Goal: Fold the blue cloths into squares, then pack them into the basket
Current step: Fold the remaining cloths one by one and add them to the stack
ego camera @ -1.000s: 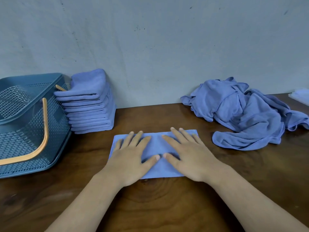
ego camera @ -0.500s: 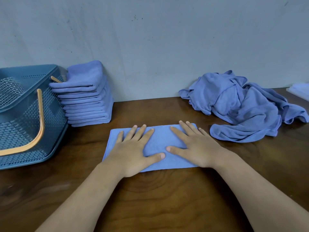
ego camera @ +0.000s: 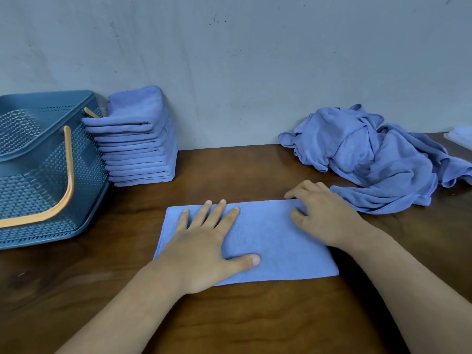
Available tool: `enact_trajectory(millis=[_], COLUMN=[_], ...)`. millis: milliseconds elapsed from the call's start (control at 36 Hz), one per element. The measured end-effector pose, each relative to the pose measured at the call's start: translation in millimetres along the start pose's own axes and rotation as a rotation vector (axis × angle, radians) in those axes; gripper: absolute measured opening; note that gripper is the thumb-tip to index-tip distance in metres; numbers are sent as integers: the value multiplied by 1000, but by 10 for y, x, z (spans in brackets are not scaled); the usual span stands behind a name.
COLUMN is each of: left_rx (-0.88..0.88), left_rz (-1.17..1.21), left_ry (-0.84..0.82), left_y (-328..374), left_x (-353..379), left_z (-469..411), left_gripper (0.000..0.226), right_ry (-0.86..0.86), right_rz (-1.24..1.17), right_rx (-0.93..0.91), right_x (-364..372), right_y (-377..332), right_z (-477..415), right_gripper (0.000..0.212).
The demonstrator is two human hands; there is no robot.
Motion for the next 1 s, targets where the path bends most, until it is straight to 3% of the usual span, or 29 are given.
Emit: enact_trajectory(millis=[389, 583, 667, 833, 889, 1000], left_rx=[10, 9, 7, 3, 2, 5], left_rz=[38, 82, 87, 90, 90, 88], left_ry=[89, 114, 108, 117, 117, 118], left_y=[-34, 0, 4, -19, -22, -23], left_x=[-19, -17, -16, -29, -21, -20], left_z=[12, -24, -14, -12, -7, -10], left_gripper=[96, 93, 92, 92, 93, 93], right_ry=[92, 103, 33, -268, -374, -405], right_rz=[-7, -360, -556, -962, -993, -977], right_rx=[115, 174, 204, 128, 83, 75], right_x=[22, -45, -88, -231, -261, -274], right_y=[-104, 42, 152, 180, 187, 217], right_z=[-95, -14, 31, 128, 176, 190], right_gripper=[18, 20, 27, 14, 19, 19])
Point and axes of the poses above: each hand's wrist, its own z-axis away from the middle knuckle, its own x-axis out of the palm, y = z × x, the point moved 2 cm from there along -z, towards the middle knuckle, and after that the axes turned 12 degrees about z, right-handed, at the moved point
